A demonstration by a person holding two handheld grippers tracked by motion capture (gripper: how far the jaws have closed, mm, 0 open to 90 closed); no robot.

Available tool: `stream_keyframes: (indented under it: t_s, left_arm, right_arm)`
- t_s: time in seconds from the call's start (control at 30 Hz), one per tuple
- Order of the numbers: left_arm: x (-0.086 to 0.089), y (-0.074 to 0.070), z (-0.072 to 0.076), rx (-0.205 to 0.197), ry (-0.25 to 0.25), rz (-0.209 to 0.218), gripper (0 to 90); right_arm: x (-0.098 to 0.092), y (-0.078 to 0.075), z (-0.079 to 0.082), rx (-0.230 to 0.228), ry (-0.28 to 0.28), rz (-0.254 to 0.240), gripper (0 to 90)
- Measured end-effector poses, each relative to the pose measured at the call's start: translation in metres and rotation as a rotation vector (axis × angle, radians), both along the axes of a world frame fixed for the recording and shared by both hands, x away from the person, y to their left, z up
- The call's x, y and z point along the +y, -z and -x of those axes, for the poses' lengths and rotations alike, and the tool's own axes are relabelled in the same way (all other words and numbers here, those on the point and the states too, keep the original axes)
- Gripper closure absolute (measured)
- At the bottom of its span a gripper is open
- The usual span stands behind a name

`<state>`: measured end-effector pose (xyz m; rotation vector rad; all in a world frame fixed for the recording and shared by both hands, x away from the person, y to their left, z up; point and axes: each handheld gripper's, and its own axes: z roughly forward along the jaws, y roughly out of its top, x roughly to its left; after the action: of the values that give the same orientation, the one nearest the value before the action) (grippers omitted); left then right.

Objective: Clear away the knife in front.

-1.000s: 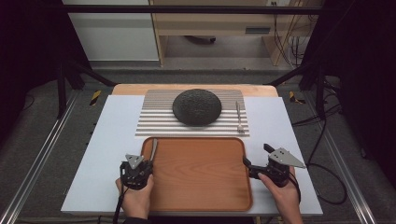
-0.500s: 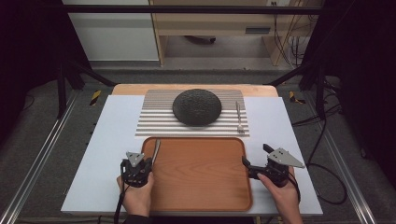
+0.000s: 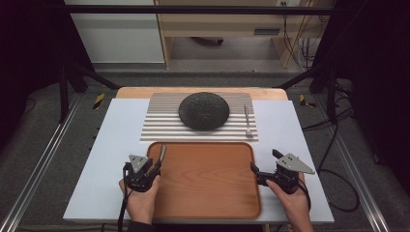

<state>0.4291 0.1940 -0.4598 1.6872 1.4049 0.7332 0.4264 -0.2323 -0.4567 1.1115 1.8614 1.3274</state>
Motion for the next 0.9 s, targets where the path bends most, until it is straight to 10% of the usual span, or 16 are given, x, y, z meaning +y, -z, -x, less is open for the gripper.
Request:
stream_keyframes:
  t_s: [0.9]
  left_arm:
    - [0.077, -0.010, -0.026, -0.238, 0.116, 0.007, 11.4]
  right_arm:
    - [0.021, -0.022, -0.020, 0.082, 0.066, 0.014, 7.4]
